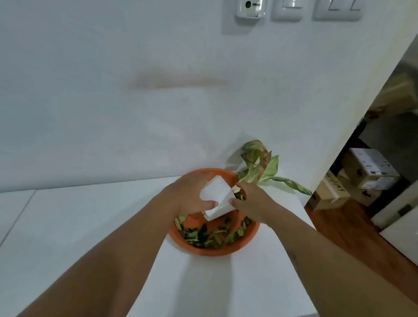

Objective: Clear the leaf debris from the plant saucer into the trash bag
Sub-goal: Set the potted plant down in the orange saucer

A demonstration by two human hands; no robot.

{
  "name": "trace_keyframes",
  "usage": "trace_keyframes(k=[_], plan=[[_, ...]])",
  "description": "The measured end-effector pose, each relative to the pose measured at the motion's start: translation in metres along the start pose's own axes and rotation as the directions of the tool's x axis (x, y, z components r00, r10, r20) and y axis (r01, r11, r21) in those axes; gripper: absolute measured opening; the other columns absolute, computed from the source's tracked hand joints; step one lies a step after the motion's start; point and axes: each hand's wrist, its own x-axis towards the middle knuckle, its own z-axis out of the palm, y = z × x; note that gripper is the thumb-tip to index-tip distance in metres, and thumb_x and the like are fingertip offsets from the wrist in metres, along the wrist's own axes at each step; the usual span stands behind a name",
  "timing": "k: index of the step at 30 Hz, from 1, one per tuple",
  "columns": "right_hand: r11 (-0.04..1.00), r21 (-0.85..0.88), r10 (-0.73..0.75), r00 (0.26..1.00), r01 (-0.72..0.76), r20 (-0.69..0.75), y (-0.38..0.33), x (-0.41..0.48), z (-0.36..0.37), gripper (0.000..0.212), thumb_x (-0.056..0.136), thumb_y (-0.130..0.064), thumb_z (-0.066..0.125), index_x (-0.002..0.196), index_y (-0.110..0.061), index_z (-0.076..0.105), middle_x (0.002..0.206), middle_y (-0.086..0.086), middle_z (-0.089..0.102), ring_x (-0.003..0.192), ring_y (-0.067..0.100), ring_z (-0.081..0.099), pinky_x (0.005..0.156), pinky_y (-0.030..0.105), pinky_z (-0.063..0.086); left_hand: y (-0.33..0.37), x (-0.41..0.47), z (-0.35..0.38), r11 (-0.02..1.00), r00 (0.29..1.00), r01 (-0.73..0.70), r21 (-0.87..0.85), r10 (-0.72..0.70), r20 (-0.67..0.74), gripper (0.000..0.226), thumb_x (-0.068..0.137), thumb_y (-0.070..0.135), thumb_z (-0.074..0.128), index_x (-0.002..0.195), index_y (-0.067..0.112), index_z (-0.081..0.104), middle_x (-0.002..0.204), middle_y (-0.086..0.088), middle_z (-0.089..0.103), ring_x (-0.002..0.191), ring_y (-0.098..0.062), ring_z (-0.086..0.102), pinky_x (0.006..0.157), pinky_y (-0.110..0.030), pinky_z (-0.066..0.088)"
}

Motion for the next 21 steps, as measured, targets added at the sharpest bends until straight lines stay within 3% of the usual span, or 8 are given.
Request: trace_keyframes(k=[3,6,8,11,16,21], plan=[[0.998,0.036,0.043,0.999,-0.043,-0.004,0.004,0.007,0.01,0.038,0.09,-0.032,0.055,0.124,-0.014,0.053,0.123,0.007,0.056,0.101,0.019,0.055,0.079,0.028,0.045,-0.005,0.009,0.009,1.0,0.999,0.014,-0.017,-0.013,0.034,0.093,0.08,0.057,0.065,0.155,0.028,0.017,0.162,0.007,0.02,0.149,-0.016,0.021,0.118,-0.038,0.026],[0.987,0.123,0.098,0.995,-0.101,0.033,0.01,0.008,0.021,0.033,0.091,-0.034,0.053,0.118,-0.015,0.057,0.114,0.0,0.057,0.104,0.019,0.054,0.086,0.029,0.043,-0.008,0.016,0.016,0.997,0.997,0.023,-0.074,-0.018,0.068,0.092,0.081,0.055,0.065,0.155,0.028,0.017,0.162,0.007,0.021,0.148,-0.016,0.023,0.118,-0.036,0.025],[0.978,0.182,0.099,0.995,-0.102,0.027,0.011,0.006,0.024,0.03,0.093,-0.033,0.053,0.117,-0.015,0.057,0.105,-0.003,0.056,0.101,0.017,0.052,0.083,0.027,0.039,-0.01,0.02,0.018,0.994,0.998,0.005,-0.105,0.001,0.056,0.091,0.082,0.053,0.066,0.154,0.026,0.018,0.162,0.006,0.023,0.147,-0.017,0.026,0.117,-0.035,0.027],[0.944,0.309,0.118,0.993,-0.116,0.013,0.015,0.007,0.031,0.031,0.093,-0.03,0.055,0.121,-0.016,0.058,0.105,-0.003,0.057,0.101,0.016,0.053,0.084,0.027,0.039,-0.014,0.026,0.02,0.988,0.999,0.0,-0.157,0.008,0.049,0.091,0.08,0.052,0.068,0.153,0.025,0.021,0.16,0.004,0.028,0.144,-0.016,0.031,0.115,-0.038,0.031],[0.817,0.546,0.199,0.979,-0.185,0.034,0.018,0.008,0.041,0.033,0.087,-0.031,0.063,0.118,-0.019,0.061,0.109,0.001,0.065,0.108,0.02,0.061,0.102,0.042,0.048,-0.016,0.031,0.021,0.974,0.999,-0.022,-0.227,0.032,0.039,0.092,0.077,0.048,0.073,0.152,0.026,0.025,0.157,0.006,0.033,0.141,-0.015,0.035,0.112,-0.035,0.035],[0.772,0.612,0.258,0.965,-0.173,-0.052,0.014,0.011,0.044,0.023,0.08,-0.035,0.068,0.096,-0.019,0.072,0.1,0.01,0.072,0.101,0.033,0.066,0.095,0.049,0.052,-0.019,0.036,0.021,0.959,0.998,-0.032,-0.281,0.046,0.041,0.097,0.071,0.047,0.077,0.151,0.036,0.023,0.157,0.009,0.032,0.14,-0.013,0.036,0.107,-0.032,0.038]])
